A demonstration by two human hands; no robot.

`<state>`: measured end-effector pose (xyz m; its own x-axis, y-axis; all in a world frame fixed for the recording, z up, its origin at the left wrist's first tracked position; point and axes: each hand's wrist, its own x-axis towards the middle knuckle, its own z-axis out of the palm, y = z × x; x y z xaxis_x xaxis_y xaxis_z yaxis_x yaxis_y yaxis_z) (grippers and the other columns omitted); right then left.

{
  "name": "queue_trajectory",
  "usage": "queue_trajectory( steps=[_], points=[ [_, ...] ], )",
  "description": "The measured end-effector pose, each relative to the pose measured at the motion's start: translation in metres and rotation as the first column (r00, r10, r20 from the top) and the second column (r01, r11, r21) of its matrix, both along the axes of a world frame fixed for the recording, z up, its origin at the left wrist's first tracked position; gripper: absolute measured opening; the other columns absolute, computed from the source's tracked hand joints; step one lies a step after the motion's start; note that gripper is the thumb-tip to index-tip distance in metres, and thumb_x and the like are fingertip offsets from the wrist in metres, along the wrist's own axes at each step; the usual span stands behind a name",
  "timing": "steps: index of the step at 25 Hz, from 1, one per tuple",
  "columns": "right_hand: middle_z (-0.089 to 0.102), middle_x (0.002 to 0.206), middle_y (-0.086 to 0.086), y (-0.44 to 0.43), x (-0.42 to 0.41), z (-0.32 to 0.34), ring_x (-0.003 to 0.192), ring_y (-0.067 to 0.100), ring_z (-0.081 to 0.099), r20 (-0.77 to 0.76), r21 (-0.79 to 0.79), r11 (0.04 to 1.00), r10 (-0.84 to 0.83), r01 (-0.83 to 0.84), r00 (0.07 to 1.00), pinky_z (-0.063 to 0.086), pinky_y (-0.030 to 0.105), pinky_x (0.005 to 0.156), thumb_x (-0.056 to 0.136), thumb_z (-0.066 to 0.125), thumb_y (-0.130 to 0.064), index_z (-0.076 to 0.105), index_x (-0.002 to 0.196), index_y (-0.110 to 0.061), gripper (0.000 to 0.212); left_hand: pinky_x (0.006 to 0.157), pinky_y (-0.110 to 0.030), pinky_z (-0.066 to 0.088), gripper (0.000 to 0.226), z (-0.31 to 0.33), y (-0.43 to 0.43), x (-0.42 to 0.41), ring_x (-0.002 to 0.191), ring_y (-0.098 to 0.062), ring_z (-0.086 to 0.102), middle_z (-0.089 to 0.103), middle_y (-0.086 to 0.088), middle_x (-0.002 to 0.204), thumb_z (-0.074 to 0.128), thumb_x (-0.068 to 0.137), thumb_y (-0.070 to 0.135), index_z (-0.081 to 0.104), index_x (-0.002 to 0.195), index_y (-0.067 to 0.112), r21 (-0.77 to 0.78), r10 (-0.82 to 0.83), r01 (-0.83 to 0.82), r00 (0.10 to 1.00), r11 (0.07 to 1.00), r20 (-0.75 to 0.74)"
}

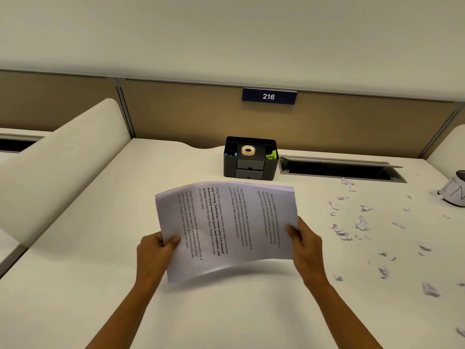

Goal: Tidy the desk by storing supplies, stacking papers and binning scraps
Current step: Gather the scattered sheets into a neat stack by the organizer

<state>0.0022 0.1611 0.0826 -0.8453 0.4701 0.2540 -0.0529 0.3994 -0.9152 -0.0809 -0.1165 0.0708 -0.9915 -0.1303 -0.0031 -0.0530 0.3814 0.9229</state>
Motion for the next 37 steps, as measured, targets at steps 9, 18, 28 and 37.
queue_trajectory(
  steps=[9,18,28,37],
  points=[
    [0.063,0.110,-0.004,0.008,-0.063,0.016,0.096,0.013,0.062,0.006,-0.077,0.994,0.083,-0.082,0.997,0.053,0.021,0.075,0.101,0.028,-0.028,0.054,0.112,-0.017,0.030,0.071,-0.034,0.048,0.004,0.008,-0.037,-0.014,0.076,-0.025,0.060,0.064,-0.014,0.098,0.059,0.087,0.001,0.060,0.086,-0.002,0.422,0.089,-0.253,0.924,0.870,0.371],
    [0.001,0.158,-0.006,-0.013,-0.113,-0.081,0.144,0.009,-0.007,0.373,0.418,0.882,0.053,-0.219,0.926,-0.005,0.028,0.118,0.096,0.026,-0.047,0.011,0.149,-0.017,0.063,0.087,-0.032,0.047,0.030,0.009,-0.012,-0.083,0.077,-0.013,0.059,0.059,-0.008,0.113,0.052,0.089,-0.007,0.056,0.116,0.006,0.716,0.163,-0.590,0.801,0.372,0.576],
    [-0.001,0.158,0.000,0.006,-0.156,-0.107,0.145,0.012,-0.008,0.450,0.672,0.672,-0.040,-0.310,0.892,-0.009,0.031,0.117,0.085,-0.008,-0.066,0.004,0.149,-0.014,0.083,0.095,-0.022,0.044,0.024,0.011,0.061,-0.183,0.075,-0.013,0.058,0.059,0.000,0.086,0.039,0.094,-0.004,0.058,0.089,0.009,0.695,0.140,-0.641,0.759,0.326,0.635],
    [0.001,0.158,0.000,0.004,-0.157,-0.107,0.145,0.012,-0.006,0.439,0.700,0.651,-0.070,-0.293,0.896,-0.007,0.033,0.117,0.089,-0.005,-0.062,0.006,0.149,-0.013,0.079,0.078,-0.030,0.035,0.044,-0.004,0.108,-0.218,0.111,-0.038,0.052,0.055,-0.025,0.122,0.029,0.102,0.025,0.050,0.119,-0.009,0.247,0.281,-0.467,0.795,0.849,0.538]
  ],
)
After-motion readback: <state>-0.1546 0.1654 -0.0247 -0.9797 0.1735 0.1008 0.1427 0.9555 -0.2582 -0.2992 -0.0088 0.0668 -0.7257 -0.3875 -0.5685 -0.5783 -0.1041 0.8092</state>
